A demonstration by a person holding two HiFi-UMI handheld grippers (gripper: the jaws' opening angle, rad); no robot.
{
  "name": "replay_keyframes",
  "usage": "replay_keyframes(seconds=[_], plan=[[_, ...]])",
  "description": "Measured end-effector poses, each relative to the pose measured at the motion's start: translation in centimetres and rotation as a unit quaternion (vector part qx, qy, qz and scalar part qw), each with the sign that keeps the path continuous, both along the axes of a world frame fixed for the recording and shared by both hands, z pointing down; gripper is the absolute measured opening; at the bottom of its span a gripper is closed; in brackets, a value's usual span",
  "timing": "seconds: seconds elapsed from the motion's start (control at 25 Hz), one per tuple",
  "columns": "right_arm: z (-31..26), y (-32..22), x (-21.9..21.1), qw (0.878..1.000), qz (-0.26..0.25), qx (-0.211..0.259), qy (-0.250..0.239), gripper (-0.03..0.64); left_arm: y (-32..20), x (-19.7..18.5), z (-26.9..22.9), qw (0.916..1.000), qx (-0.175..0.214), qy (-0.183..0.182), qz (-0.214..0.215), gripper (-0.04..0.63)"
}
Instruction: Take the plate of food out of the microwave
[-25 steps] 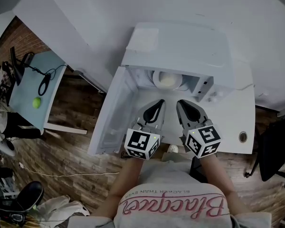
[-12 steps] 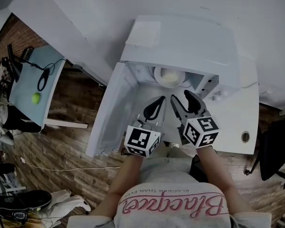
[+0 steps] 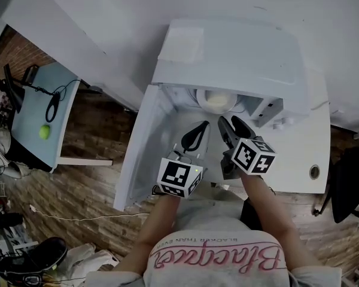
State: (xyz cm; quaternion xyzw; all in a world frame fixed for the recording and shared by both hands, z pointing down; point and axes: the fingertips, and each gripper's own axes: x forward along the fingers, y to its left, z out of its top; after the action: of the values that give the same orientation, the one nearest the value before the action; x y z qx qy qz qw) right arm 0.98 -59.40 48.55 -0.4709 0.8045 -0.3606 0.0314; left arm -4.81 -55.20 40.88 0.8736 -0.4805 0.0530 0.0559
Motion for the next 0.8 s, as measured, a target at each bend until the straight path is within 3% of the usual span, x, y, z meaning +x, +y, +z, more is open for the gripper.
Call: replay_keyframes(seconds=[0.48, 0.8], plan=[[5.9, -3.0, -0.7, 0.989, 0.056, -0.108, -0.081, 0.206, -1.9, -0.3, 1.7, 0.9998, -0.016, 0.001, 0.012, 0.006], [6.7, -4.8, -1.2, 0.975, 0.074, -0.139, -0.158, 0.172, -3.5, -0.9, 2.2, 0.9997, -0.020, -0.001, 0.010, 0.006]])
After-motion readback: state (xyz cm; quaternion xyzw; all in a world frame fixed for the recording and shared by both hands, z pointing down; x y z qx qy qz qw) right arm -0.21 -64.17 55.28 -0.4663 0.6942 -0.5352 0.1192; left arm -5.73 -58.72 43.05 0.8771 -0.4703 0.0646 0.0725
